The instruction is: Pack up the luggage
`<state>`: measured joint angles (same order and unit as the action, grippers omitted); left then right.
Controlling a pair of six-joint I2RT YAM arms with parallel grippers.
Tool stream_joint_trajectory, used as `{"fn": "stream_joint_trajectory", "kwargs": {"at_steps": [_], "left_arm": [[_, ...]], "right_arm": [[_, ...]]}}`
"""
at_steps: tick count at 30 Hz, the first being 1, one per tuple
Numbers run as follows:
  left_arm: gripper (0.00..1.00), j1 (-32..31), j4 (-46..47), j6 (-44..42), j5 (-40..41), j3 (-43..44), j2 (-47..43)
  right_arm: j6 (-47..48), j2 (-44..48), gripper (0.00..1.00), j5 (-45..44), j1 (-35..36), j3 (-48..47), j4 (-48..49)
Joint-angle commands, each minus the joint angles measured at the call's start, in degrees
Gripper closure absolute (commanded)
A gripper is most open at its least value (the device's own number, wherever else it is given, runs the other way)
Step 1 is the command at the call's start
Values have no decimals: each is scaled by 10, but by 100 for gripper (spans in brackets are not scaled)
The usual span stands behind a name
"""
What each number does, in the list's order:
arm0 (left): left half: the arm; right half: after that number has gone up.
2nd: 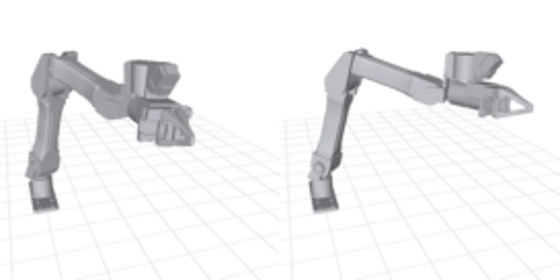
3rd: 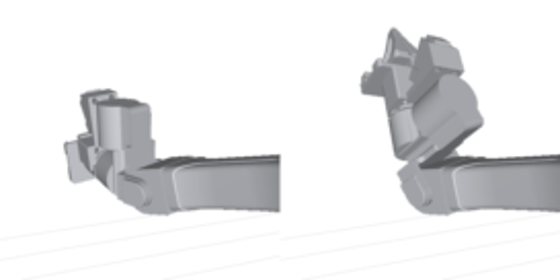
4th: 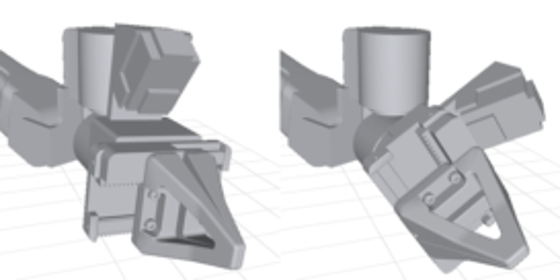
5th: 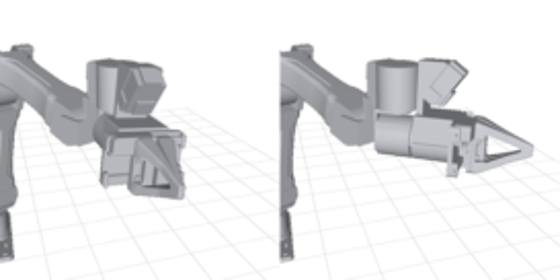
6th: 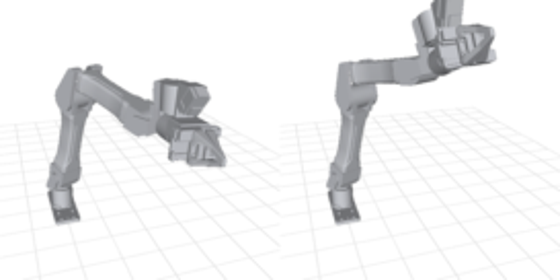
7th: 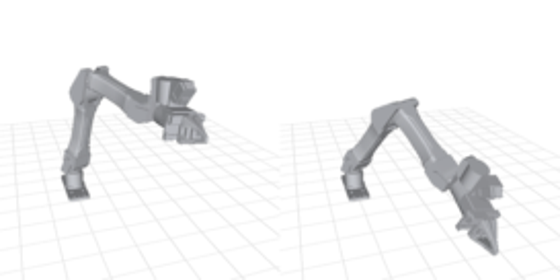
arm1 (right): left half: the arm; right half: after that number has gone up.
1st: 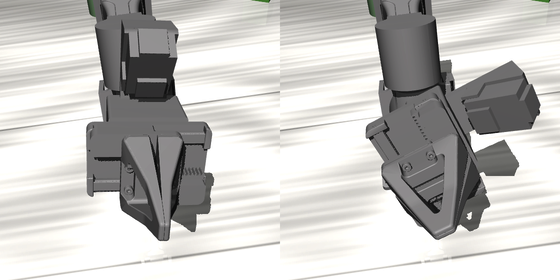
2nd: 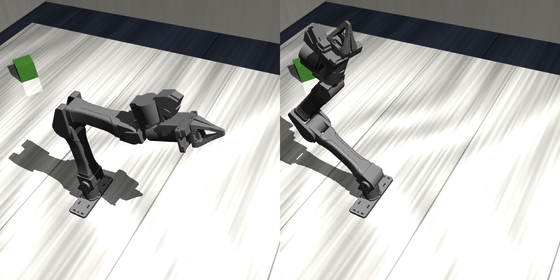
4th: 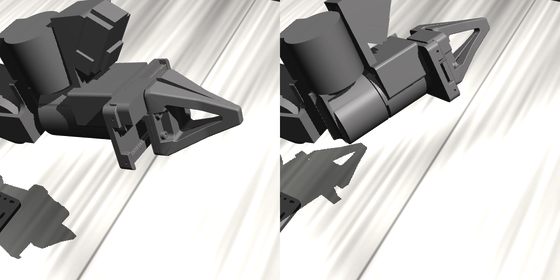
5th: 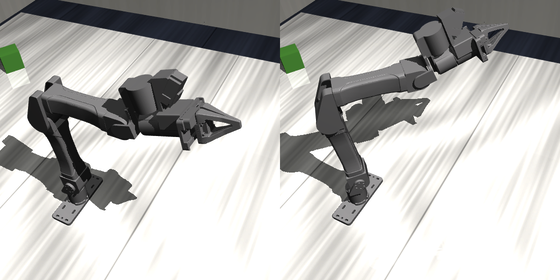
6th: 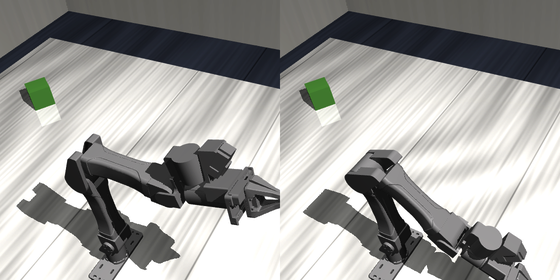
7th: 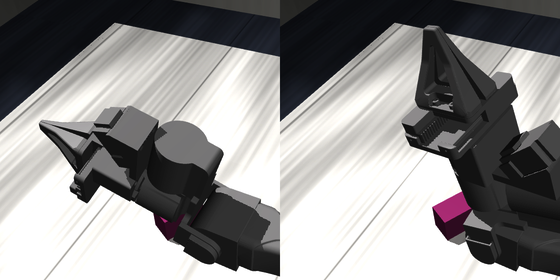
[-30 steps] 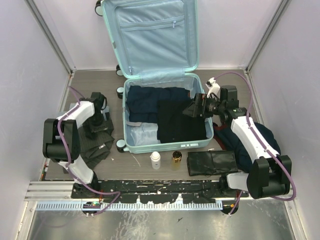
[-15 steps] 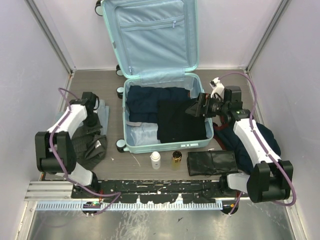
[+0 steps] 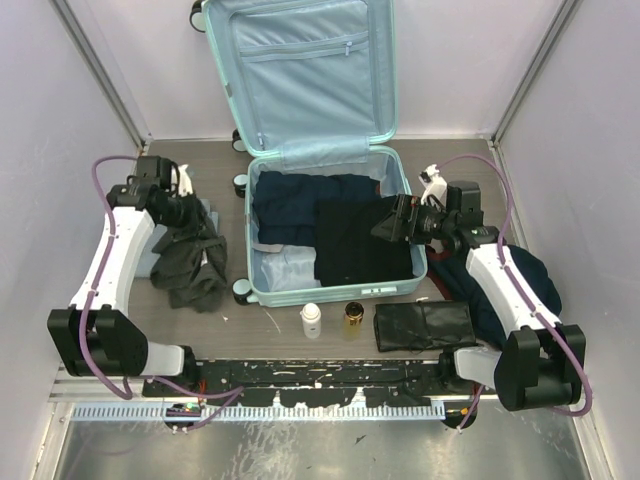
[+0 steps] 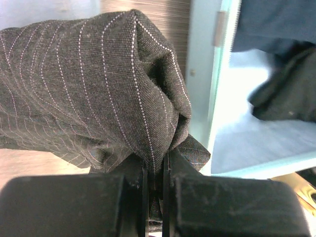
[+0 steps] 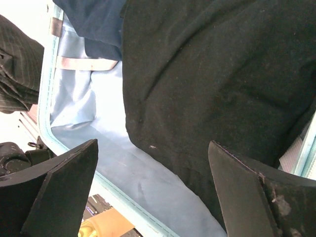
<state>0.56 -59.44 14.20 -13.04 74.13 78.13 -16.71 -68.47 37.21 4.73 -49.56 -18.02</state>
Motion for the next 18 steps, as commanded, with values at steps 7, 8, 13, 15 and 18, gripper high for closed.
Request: {"fn": "stream_joint_trajectory", "kwargs": {"at_steps": [7,8,13,15,18], "left_arm": [[100,-129,10,27,-119,75,0],[100,-148,15,35,-119,82,3],[100,-225,50,72,-123,104,33],[100,-251,74,86,-118,106,47],[100,-275,107,113,-113,108,74]], "right_arm": [[12,25,3,-3,-3,-13,2],[13,25,3,-4,-3,-13,2],[18,23,3,-6,-7,-16,-1],[23,21,4,-8,-9,-19,-6],[32,19,3,-9,-10,-23,-14]]}}
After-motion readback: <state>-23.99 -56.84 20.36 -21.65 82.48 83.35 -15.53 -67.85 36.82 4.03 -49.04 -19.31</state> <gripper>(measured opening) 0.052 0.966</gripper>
